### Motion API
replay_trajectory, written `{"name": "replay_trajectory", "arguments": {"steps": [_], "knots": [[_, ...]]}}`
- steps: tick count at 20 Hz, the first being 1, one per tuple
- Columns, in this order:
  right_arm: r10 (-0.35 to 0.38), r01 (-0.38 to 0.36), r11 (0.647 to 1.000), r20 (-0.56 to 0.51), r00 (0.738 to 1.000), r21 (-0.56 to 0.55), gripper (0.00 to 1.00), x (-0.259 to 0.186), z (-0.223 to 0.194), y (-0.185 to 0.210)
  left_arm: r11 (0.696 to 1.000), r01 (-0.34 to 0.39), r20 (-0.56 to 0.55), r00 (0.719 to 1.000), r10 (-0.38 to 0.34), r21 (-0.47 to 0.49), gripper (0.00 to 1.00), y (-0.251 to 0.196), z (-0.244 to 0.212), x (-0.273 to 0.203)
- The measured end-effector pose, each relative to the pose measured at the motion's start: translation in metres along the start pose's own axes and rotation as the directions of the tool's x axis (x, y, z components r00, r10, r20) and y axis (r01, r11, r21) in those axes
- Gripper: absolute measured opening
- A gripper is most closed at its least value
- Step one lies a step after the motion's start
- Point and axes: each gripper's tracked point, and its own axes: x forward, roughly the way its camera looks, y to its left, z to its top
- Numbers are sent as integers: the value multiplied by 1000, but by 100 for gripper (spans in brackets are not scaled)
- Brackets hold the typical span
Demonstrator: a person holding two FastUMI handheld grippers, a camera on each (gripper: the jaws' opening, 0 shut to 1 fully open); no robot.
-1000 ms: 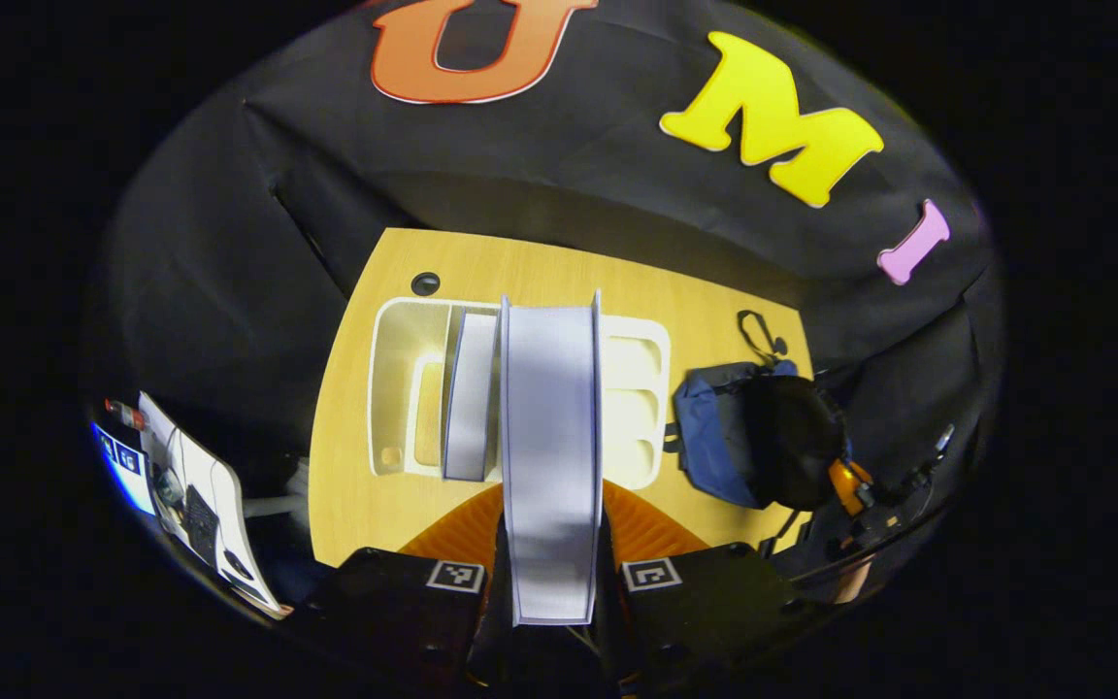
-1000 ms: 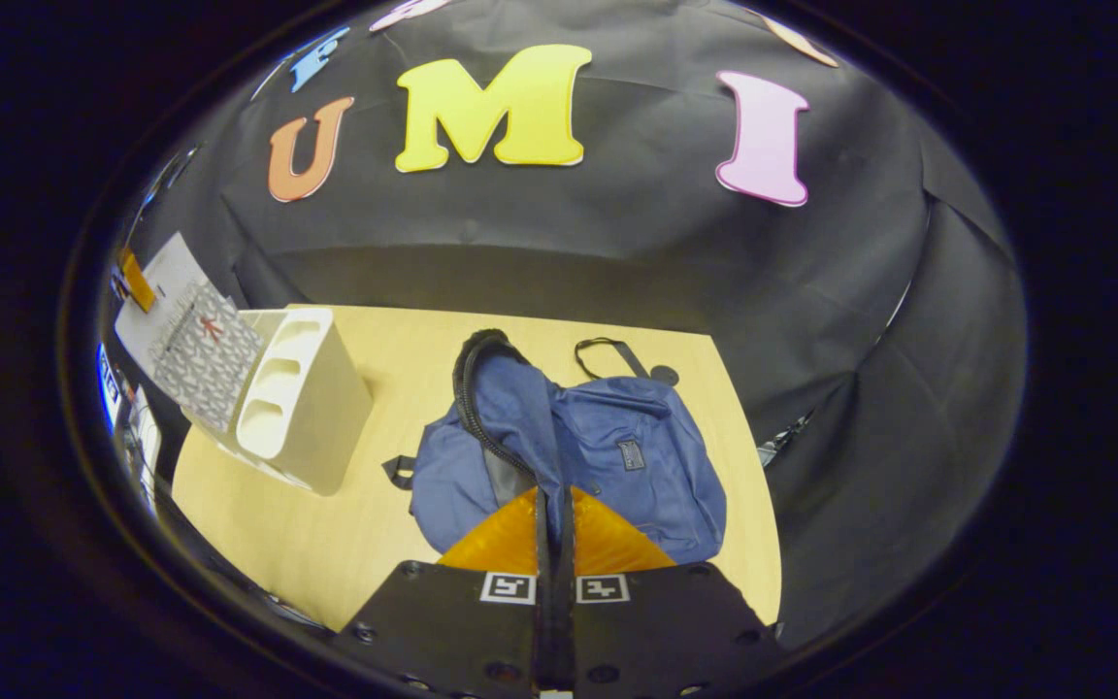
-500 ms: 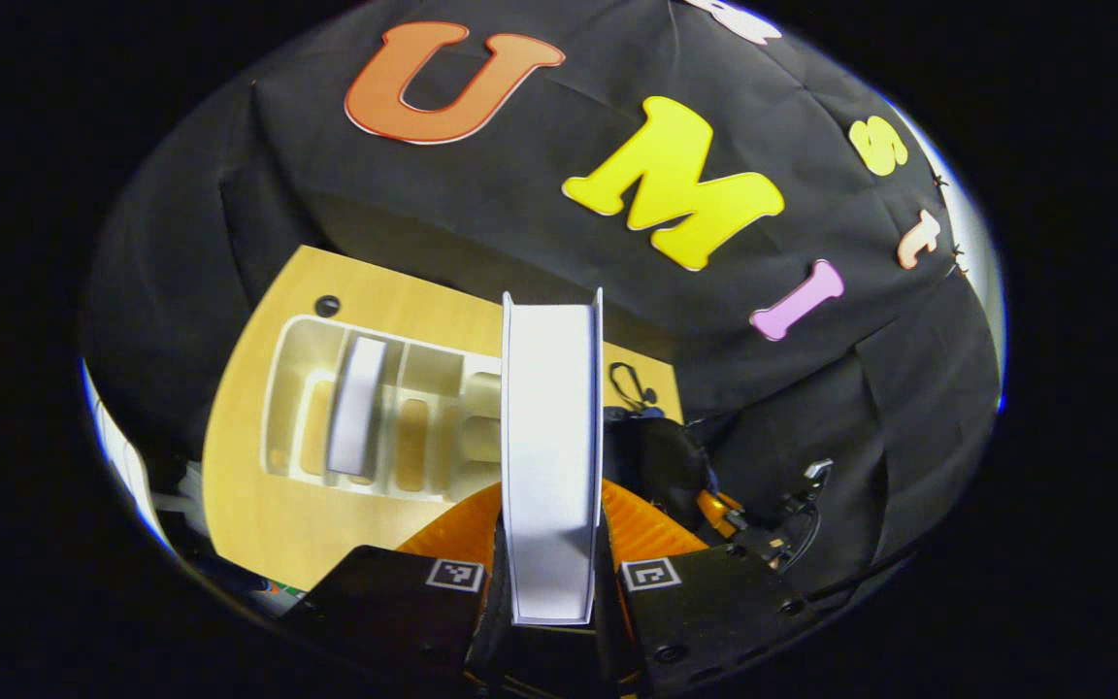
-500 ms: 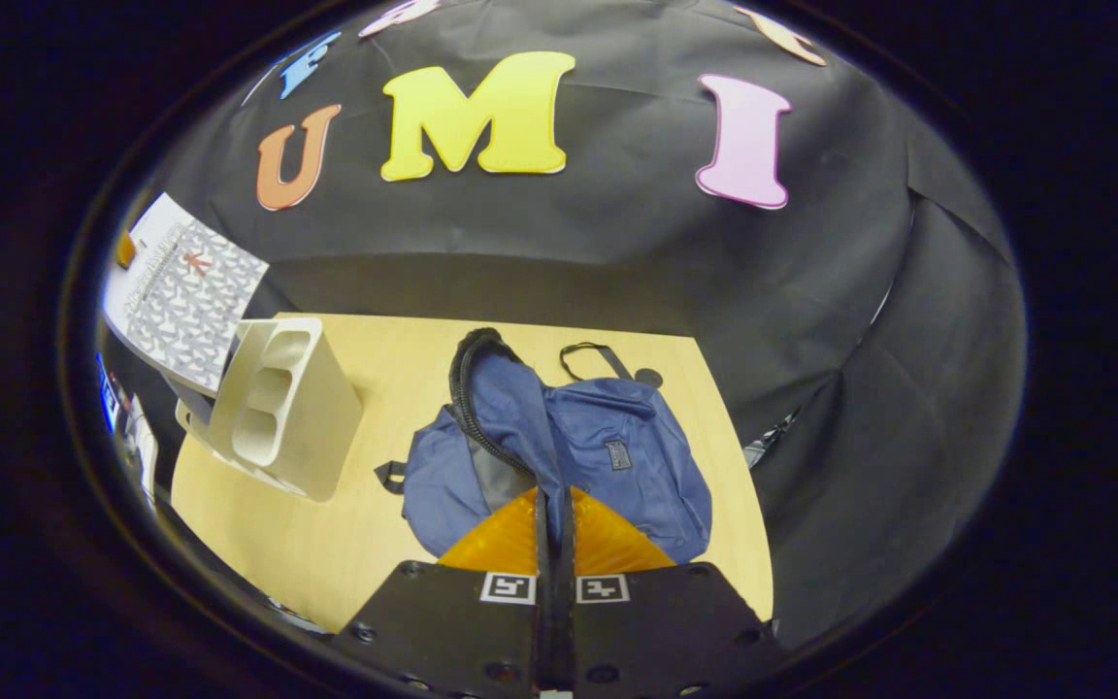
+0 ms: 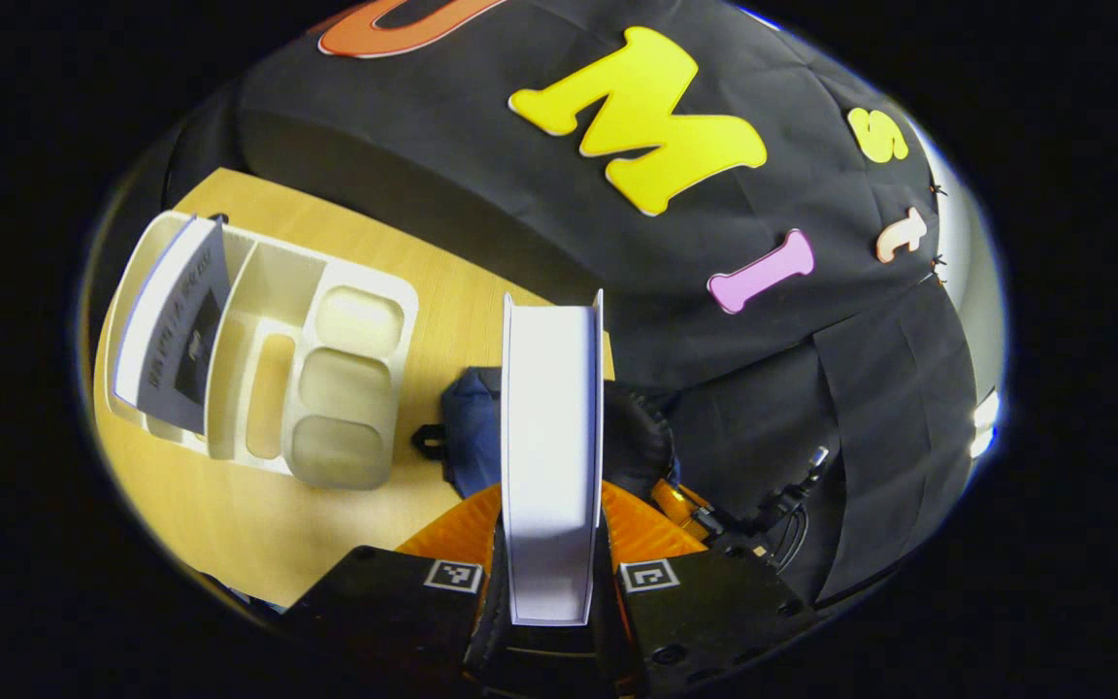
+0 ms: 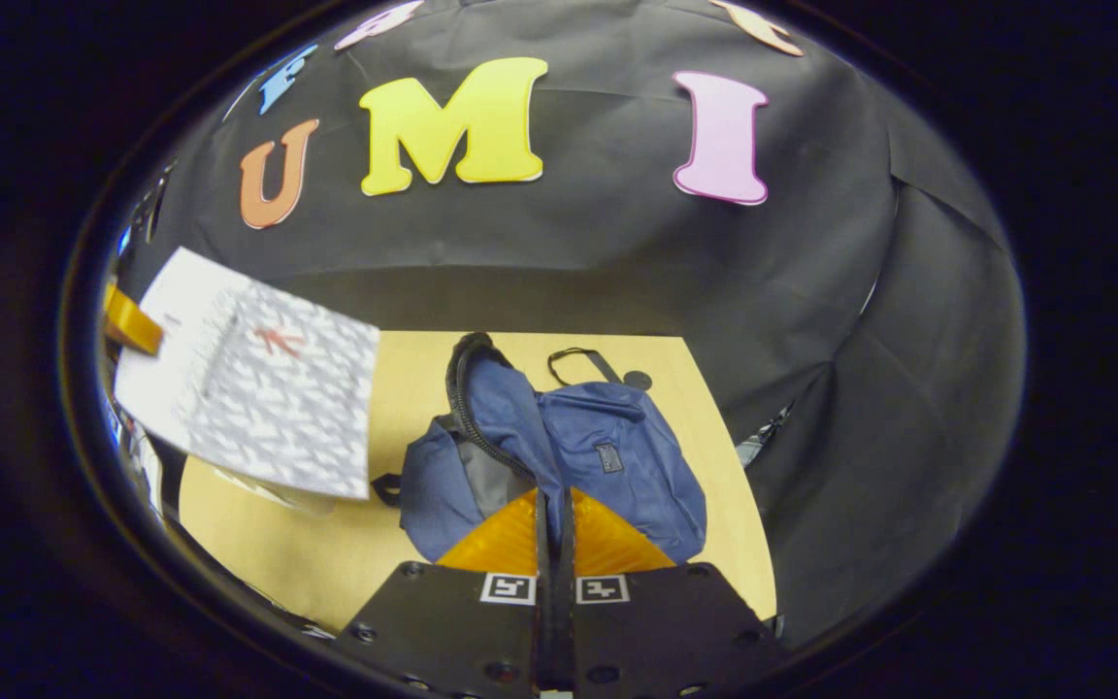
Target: Open the schoolbag, grab two books from the bookshelf and put them into the schoolbag.
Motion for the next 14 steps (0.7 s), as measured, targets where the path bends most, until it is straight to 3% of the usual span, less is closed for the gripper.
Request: {"name": "replay_trajectory", "arguments": {"steps": [4, 9, 14], "knots": [[2, -2, 1000, -5, 1000, 12, 0, 1, 4, -5, 995, 49, -37, 998, -52, -82, 37, 5, -31, 61], [-8, 8, 1000, 2, 1000, 24, 1, -2, 14, -14, 993, 38, -86, 995, -47, -109, 37, 22, -59, 121], [4, -4, 1000, 7, 1000, 27, 0, -5, 20, -12, 989, 72, -90, 992, -84, -130, 37, 27, -66, 175]]}}
